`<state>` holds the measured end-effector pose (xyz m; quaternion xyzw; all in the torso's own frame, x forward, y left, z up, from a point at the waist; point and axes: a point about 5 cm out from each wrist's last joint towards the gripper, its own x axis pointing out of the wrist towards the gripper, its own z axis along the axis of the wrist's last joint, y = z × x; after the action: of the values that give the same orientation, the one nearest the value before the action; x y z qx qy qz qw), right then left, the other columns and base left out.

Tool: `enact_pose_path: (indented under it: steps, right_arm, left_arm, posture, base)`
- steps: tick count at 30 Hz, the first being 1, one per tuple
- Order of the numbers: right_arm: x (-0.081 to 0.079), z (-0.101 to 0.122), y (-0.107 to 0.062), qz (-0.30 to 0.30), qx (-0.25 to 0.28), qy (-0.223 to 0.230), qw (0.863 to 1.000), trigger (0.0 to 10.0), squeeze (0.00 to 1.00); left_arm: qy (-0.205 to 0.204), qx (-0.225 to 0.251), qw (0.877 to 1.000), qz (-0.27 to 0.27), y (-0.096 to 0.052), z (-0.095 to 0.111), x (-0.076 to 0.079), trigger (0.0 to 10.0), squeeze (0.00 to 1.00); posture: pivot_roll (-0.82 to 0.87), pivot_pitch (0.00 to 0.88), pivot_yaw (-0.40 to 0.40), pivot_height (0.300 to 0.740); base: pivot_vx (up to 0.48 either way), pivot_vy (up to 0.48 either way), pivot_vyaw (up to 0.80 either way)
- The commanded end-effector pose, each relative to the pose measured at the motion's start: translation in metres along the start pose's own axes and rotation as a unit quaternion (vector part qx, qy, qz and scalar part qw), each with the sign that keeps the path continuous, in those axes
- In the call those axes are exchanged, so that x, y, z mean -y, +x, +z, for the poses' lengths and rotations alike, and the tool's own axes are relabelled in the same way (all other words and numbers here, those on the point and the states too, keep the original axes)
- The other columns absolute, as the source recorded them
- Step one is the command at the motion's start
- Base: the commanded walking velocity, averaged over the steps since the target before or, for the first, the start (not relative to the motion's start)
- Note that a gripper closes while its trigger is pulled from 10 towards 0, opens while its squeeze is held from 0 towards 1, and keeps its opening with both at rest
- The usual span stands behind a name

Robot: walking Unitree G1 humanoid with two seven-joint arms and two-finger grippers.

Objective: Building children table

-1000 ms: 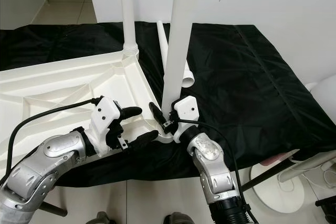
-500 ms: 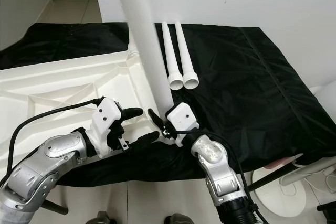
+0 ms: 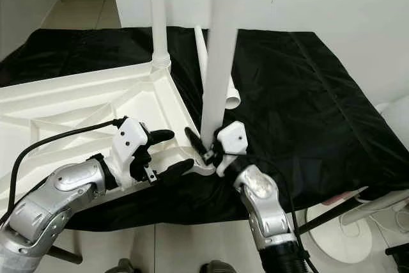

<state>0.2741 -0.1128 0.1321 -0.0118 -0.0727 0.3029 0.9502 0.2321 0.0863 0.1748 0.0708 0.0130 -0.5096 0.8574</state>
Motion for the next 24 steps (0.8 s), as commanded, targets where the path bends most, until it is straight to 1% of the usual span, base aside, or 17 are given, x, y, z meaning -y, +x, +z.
enact_pose_path:
  steps: [1, 6, 7, 9, 11, 12, 13, 14, 17, 18, 20, 22, 23, 24]
  right_arm:
    - [0.0, -0.032, -0.009, -0.015, -0.087, 0.042, 0.995, 10.0, 0.0]
    - [0.001, -0.032, -0.006, -0.019, -0.093, 0.049, 0.994, 10.0, 0.0]
    - [0.004, -0.033, -0.006, -0.029, -0.101, 0.054, 0.993, 10.0, 0.0]
    - [0.005, -0.033, -0.006, -0.032, -0.1, 0.052, 0.993, 10.0, 0.0]
    - [0.01, -0.036, -0.007, -0.057, -0.11, 0.049, 0.991, 10.0, 0.0]
    - [0.01, -0.037, -0.008, -0.061, -0.111, 0.062, 0.99, 10.0, 0.0]
    - [0.01, -0.037, -0.008, -0.061, -0.111, 0.062, 0.99, 10.0, 0.0]
    - [0.009, -0.038, -0.008, -0.062, -0.112, 0.072, 0.989, 10.0, 0.0]
    - [0.009, -0.036, -0.015, -0.087, -0.073, 0.074, 0.991, 10.0, 0.0]
    - [0.009, -0.036, -0.015, -0.087, -0.073, 0.074, 0.991, 10.0, 0.0]
    - [0.008, -0.034, -0.02, -0.092, -0.048, 0.069, 0.992, 10.0, 0.0]
    - [0.007, -0.034, -0.022, -0.094, -0.043, 0.065, 0.993, 10.0, 0.0]
    - [0.005, -0.034, -0.025, -0.093, -0.039, 0.052, 0.994, 10.0, 0.0]
    - [0.002, -0.034, -0.026, -0.085, -0.038, 0.026, 0.995, 10.0, 0.0]
  left_arm:
    - [0.011, 0.005, 0.999, -0.04, 0.001, 0.004, 0.004, 10.0, 0.0]
    - [0.011, 0.005, 0.999, -0.04, 0.001, 0.004, 0.004, 10.0, 0.0]
    - [0.012, 0.006, 0.999, -0.04, 0.001, 0.005, 0.004, 10.0, 0.0]
    - [0.012, 0.006, 0.999, -0.04, 0.001, 0.005, 0.005, 10.0, 0.0]
    - [0.013, 0.007, 0.999, -0.039, 0.0, 0.005, 0.005, 10.0, 0.0]
    - [0.013, 0.007, 0.999, -0.038, 0.0, 0.005, 0.005, 10.0, 0.0]
    - [0.013, 0.007, 0.999, -0.038, 0.0, 0.005, 0.005, 10.0, 0.0]
    - [0.013, 0.007, 0.999, -0.038, 0.0, 0.005, 0.005, 10.0, 0.0]
    - [0.013, 0.009, 0.999, -0.034, 0.001, 0.006, 0.005, 10.0, 0.0]
    - [0.013, 0.009, 0.999, -0.034, 0.001, 0.006, 0.005, 10.0, 0.0]
    - [0.013, 0.009, 0.999, -0.031, 0.001, 0.007, 0.005, 10.0, 0.0]
    - [0.013, 0.009, 0.999, -0.031, 0.001, 0.007, 0.005, 10.0, 0.0]
    - [0.013, 0.009, 0.999, -0.03, 0.001, 0.007, 0.004, 10.0, 0.0]
    - [0.013, 0.008, 0.999, -0.029, 0.001, 0.007, 0.003, 10.0, 0.0]
  posture:
    - [0.01, 0.04, -0.005, 0.74]
    - [0.01, 0.036, -0.005, 0.74]
    - [0.01, 0.035, -0.007, 0.74]
    - [0.01, 0.035, -0.01, 0.74]
    - [0.01, 0.035, -0.013, 0.74]
    - [0.01, 0.035, -0.015, 0.74]
    - [0.01, 0.035, -0.015, 0.74]
    - [0.01, 0.035, -0.015, 0.74]
    - [0.01, 0.038, -0.02, 0.74]
    - [0.01, 0.038, -0.02, 0.74]
    - [0.01, 0.04, -0.02, 0.74]
    - [0.01, 0.04, -0.02, 0.74]
    - [0.01, 0.042, -0.017, 0.74]
    - [0.01, 0.042, -0.016, 0.74]
  base:
    - [0.0, 0.0, 0.0]
    - [0.0, 0.0, 0.0]
    - [0.0, 0.0, 0.0]
    - [0.0, 0.0, 0.0]
    - [0.0, 0.0, 0.0]
    - [0.0, 0.0, 0.0]
    - [0.0, 0.0, 0.0]
    - [0.0, 0.0, 0.0]
    - [0.0, 0.0, 0.0]
    - [0.0, 0.0, 0.0]
    - [0.0, 0.0, 0.0]
    - [0.0, 0.0, 0.0]
    - [0.0, 0.0, 0.0]
    - [0.0, 0.0, 0.0]
